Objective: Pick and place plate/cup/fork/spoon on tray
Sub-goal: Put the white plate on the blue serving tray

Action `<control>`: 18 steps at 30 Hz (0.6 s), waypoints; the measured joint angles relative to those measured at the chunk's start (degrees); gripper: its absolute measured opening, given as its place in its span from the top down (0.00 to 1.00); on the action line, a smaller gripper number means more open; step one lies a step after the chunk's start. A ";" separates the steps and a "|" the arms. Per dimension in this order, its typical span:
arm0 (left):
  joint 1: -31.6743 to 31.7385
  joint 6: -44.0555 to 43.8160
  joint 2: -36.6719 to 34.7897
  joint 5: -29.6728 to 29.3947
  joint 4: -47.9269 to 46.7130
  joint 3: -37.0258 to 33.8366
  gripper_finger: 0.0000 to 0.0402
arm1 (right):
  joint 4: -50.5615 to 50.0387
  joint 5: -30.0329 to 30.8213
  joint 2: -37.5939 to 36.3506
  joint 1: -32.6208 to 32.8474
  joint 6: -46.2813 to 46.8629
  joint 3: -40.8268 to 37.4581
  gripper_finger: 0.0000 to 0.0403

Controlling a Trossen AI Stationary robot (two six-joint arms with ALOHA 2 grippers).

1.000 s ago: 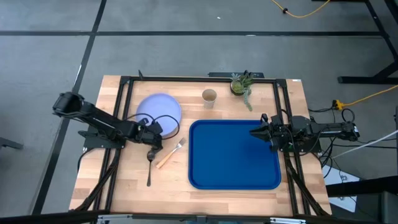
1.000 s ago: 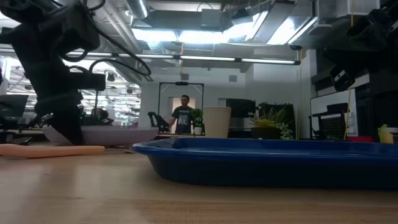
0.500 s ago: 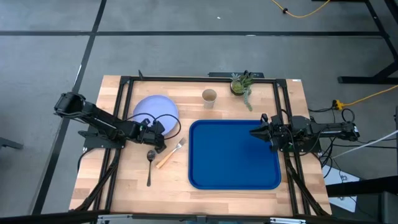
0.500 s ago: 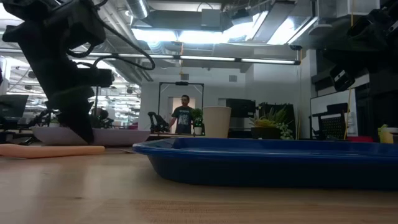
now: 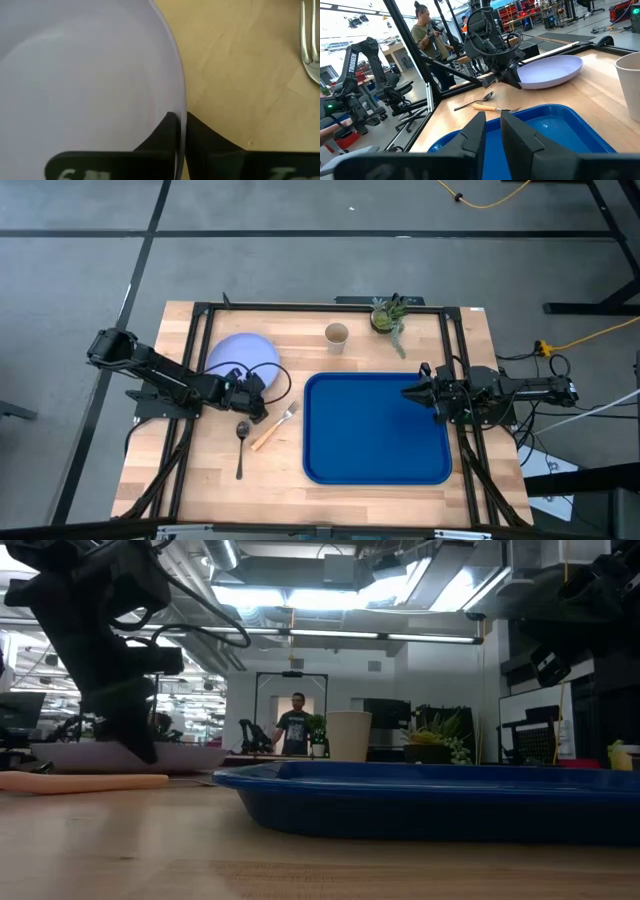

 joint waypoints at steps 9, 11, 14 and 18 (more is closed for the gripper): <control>0.02 5.82 0.00 -3.40 -0.58 8.85 0.99 | 0.00 0.02 0.00 0.00 -0.02 0.00 0.84; 0.02 9.16 0.00 -3.36 -0.49 12.84 0.99 | 0.00 0.02 0.00 -0.02 -0.02 0.00 0.84; -0.17 14.37 0.00 -3.59 -0.39 19.08 0.99 | 0.00 0.02 0.00 -0.01 -0.02 -0.01 0.84; -1.69 20.01 0.12 -4.40 -0.39 25.61 0.99 | 0.00 0.02 0.00 0.00 -0.02 0.00 0.84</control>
